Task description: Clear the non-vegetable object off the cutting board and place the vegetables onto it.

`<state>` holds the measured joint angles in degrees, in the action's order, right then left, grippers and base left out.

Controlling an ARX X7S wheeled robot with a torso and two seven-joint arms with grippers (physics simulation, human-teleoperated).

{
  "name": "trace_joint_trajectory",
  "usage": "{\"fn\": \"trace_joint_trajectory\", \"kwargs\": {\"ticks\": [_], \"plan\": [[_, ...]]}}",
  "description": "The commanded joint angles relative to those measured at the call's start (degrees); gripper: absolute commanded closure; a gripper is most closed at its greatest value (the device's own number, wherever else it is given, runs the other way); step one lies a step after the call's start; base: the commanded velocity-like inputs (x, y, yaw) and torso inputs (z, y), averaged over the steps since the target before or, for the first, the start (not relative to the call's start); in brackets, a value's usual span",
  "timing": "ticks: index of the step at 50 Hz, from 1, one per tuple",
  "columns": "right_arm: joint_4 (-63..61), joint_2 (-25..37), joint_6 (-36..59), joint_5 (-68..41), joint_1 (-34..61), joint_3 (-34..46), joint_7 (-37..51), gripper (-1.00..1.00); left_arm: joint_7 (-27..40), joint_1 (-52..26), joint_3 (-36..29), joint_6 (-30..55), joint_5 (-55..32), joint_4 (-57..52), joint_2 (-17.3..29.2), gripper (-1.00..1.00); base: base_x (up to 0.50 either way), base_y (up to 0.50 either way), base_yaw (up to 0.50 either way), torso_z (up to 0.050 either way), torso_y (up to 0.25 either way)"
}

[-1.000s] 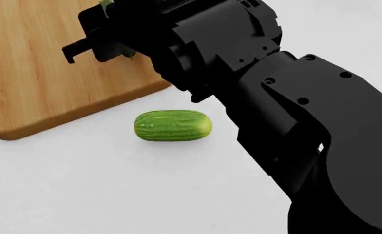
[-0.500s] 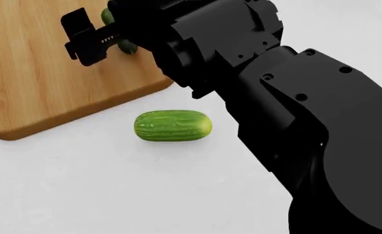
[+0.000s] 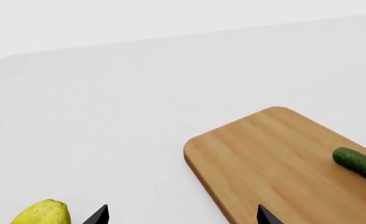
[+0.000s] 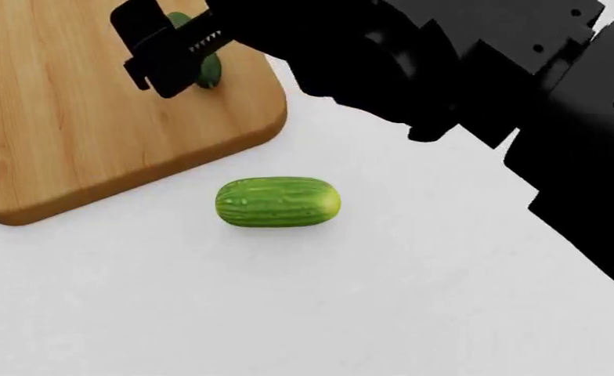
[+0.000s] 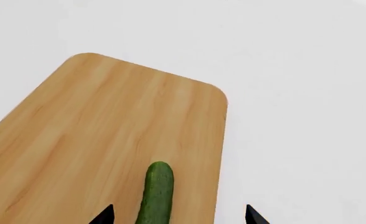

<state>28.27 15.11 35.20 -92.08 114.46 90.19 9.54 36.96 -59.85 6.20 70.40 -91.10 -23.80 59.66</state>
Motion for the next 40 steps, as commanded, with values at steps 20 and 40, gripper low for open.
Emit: {"fn": "trace_joint_trajectory", "kwargs": {"ticks": [20, 40], "plan": [[-33.25, 20.25, 8.03, -10.45, 6.56, -5.6, 15.36, -1.0, -4.43, -3.41, -2.88, -1.62, 4.2, 1.82, -3.06, -1.0, 0.0, 0.0, 0.0, 0.0, 0.0], [-36.91, 23.31, 14.9, -10.3, 8.14, -3.59, 10.91, -1.0, -2.76, -5.77, -4.54, -1.1, 2.45, 2.3, -3.72, -1.0, 0.0, 0.0, 0.0, 0.0, 0.0]]}}
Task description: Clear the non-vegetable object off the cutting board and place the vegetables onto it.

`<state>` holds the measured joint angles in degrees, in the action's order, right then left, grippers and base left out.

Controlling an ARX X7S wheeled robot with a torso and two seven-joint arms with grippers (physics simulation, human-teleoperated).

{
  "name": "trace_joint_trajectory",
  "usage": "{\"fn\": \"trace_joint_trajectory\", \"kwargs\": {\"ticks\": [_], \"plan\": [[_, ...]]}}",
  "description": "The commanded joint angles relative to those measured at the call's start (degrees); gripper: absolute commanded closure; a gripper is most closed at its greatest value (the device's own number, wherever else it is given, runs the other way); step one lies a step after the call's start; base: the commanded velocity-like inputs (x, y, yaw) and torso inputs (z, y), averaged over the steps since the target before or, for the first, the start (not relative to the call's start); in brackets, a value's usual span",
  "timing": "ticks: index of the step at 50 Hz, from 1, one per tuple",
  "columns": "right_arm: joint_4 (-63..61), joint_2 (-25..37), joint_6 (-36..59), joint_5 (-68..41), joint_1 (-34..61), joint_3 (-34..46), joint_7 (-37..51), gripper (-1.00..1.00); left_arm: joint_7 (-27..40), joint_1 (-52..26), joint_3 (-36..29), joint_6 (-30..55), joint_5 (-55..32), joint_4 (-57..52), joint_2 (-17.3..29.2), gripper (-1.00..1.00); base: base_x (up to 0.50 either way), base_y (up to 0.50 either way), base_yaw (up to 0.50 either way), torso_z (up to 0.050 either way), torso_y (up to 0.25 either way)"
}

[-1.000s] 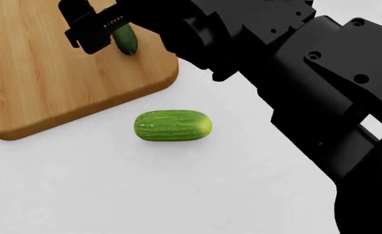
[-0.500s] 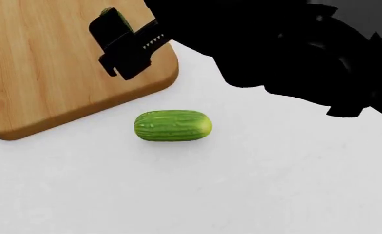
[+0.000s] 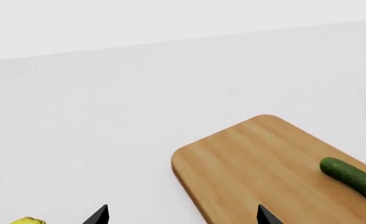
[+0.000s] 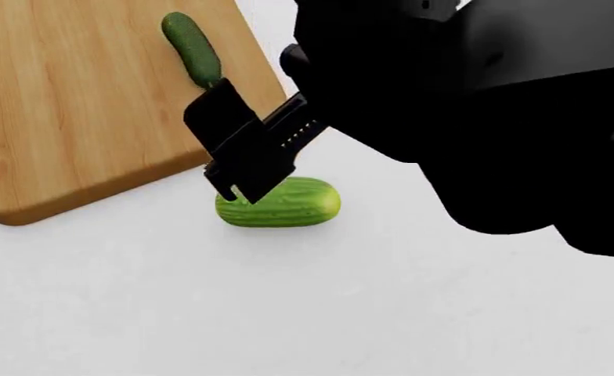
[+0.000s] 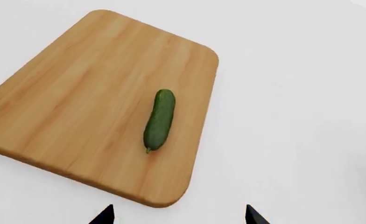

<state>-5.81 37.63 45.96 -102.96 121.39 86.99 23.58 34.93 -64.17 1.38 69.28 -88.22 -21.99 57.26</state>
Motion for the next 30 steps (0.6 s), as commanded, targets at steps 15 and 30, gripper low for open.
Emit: {"fn": "trace_joint_trajectory", "kwargs": {"ticks": [15, 30], "plan": [[-1.93, -1.66, 7.7, 4.58, 0.45, 1.97, -9.83, -1.0, -0.42, -2.79, -0.96, 0.26, -0.43, 0.5, -1.42, -1.0, 0.0, 0.0, 0.0, 0.0, 0.0], [-2.95, -3.37, 9.72, 3.78, -0.52, 2.72, -13.02, -1.0, -0.39, -4.05, -1.54, 0.27, -0.56, 0.9, -1.09, -1.0, 0.0, 0.0, 0.0, 0.0, 0.0]]}}
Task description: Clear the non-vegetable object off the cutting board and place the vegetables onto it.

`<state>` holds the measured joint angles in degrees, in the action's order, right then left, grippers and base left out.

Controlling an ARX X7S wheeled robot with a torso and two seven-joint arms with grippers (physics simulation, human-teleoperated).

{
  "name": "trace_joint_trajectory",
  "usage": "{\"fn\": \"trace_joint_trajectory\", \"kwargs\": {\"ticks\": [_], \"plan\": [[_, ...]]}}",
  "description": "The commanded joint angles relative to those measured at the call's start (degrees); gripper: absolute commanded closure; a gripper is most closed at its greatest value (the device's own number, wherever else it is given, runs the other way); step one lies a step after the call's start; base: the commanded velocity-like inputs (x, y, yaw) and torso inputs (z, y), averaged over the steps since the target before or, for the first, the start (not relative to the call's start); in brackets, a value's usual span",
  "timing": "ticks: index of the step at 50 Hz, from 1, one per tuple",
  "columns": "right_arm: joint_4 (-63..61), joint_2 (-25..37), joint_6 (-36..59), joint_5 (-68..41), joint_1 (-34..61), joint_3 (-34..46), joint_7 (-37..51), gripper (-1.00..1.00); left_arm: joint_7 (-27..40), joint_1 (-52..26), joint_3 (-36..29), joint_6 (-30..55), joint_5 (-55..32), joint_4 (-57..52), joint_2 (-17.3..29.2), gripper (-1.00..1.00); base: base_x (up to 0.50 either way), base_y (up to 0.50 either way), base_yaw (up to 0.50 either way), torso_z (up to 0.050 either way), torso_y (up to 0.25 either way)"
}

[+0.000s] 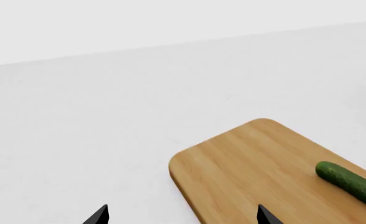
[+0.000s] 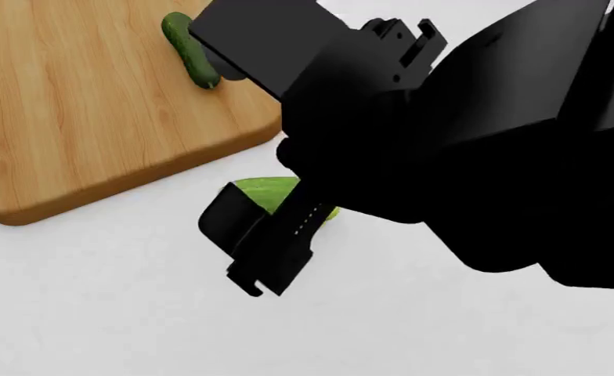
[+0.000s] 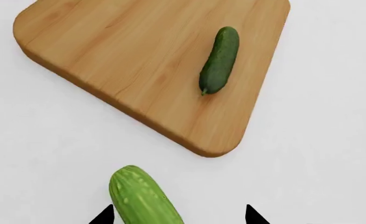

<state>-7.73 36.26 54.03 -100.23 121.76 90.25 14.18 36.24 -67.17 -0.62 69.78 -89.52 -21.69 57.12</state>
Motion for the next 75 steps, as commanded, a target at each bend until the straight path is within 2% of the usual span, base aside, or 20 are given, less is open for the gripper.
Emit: {"fn": "trace_joint_trajectory", "kwargs": {"ticks": [1, 32, 33, 44, 52, 63, 75], "plan": [[-1.02, -2.04, 1.66, 1.32, -0.89, -0.52, -3.75, -1.0, -1.63, -1.17, 0.42, -0.23, 0.7, 0.65, -0.94, -1.0, 0.0, 0.0, 0.0, 0.0, 0.0], [2.54, -3.45, 0.9, 6.27, -7.0, 2.37, -7.97, -1.0, -1.06, -0.76, 0.4, -1.11, -0.21, 0.66, -0.49, -1.0, 0.0, 0.0, 0.0, 0.0, 0.0], [2.4, -3.35, 1.07, 6.1, -6.89, 2.37, -7.69, 1.0, -1.06, -0.71, 0.41, -1.13, -0.23, 0.6, -0.44, -1.0, 0.0, 0.0, 0.0, 0.0, 0.0], [0.92, -3.02, 1.68, 5.16, -5.83, 1.62, -7.38, 1.0, -0.89, -1.12, 0.32, -1.27, -0.62, 0.73, -0.2, -1.0, 0.0, 0.0, 0.0, 0.0, -0.001], [-0.05, -2.3, 2.57, 3.21, -0.4, -1.58, -7.65, 1.0, -0.95, -1.44, 0.36, -1.53, -0.65, 0.79, -0.02, -1.0, 0.0, 0.0, 0.0, 0.0, 0.0], [5.1, -2.86, 1.66, 2.3, 7.43, -7.55, -10.15, 1.0, -0.25, -2.05, 0.36, -1.45, -1.63, 0.47, 0.48, -1.0, 0.0, 0.0, 0.0, 0.0, 0.0], [9.34, -3.9, -0.14, 4.44, 7.15, -9.55, -11.3, 1.0, 0.0, -2.91, -0.22, -1.43, -1.92, 0.46, 0.43, -1.0, 0.0, 0.0, 0.0, 0.0, 0.0]]}}
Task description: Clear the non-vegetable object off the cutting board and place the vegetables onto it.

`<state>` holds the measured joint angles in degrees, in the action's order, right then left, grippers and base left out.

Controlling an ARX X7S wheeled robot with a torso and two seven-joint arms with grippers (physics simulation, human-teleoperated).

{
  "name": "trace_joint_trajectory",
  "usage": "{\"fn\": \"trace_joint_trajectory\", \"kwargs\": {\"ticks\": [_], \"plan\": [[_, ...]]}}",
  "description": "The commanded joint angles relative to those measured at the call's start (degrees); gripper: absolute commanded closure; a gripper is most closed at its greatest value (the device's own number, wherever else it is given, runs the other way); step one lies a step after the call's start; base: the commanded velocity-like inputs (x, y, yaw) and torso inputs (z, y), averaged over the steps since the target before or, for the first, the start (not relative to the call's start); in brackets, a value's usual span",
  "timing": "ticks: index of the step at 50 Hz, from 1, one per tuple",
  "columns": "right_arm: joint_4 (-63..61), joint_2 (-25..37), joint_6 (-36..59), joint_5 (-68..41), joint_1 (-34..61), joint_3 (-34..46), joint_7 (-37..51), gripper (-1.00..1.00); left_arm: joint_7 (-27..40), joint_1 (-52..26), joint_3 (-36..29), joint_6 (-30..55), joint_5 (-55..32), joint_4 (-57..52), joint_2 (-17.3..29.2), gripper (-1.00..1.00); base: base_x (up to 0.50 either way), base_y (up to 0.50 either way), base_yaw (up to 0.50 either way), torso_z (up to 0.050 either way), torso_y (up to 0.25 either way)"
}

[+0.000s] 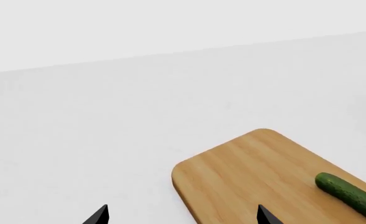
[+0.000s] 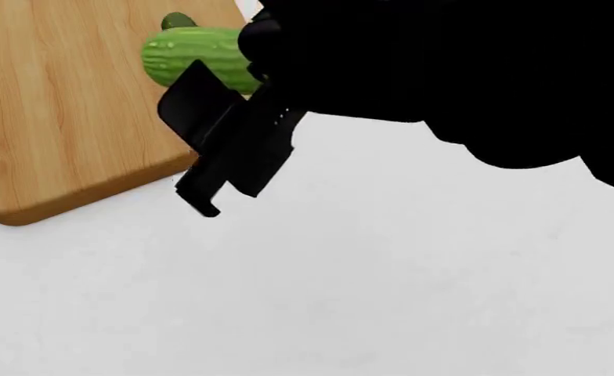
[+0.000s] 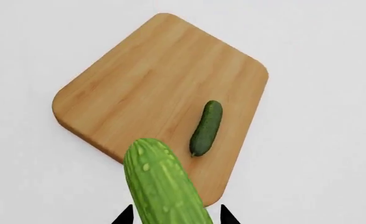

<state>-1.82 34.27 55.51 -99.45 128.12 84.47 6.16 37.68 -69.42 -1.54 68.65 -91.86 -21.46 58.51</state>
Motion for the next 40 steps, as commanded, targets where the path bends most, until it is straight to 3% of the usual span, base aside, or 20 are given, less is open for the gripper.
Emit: {"fn": "trace_joint_trajectory", "kwargs": {"ticks": [1, 13, 40], "plan": [[4.1, -2.36, -2.24, 3.9, 0.13, -3.86, -3.43, 1.0, -1.44, -0.77, 0.58, -0.28, 0.46, 0.29, -1.01, -1.0, 0.0, 0.0, 0.0, 0.0, 0.0], [5.65, -7.09, -7.73, 5.29, -6.94, -4.18, -2.73, 1.0, -2.06, -0.73, 0.47, -0.57, 0.84, 0.7, -0.67, -1.0, 0.0, 0.0, 0.0, 0.0, 0.0], [27.0, -21.92, -18.93, 13.91, -15.94, -3.03, -7.31, 1.0, -2.46, 1.4, 1.71, -1.69, 0.82, 0.27, 0.9, -1.0, 0.0, 0.0, 0.0, 0.0, 0.0]]}}
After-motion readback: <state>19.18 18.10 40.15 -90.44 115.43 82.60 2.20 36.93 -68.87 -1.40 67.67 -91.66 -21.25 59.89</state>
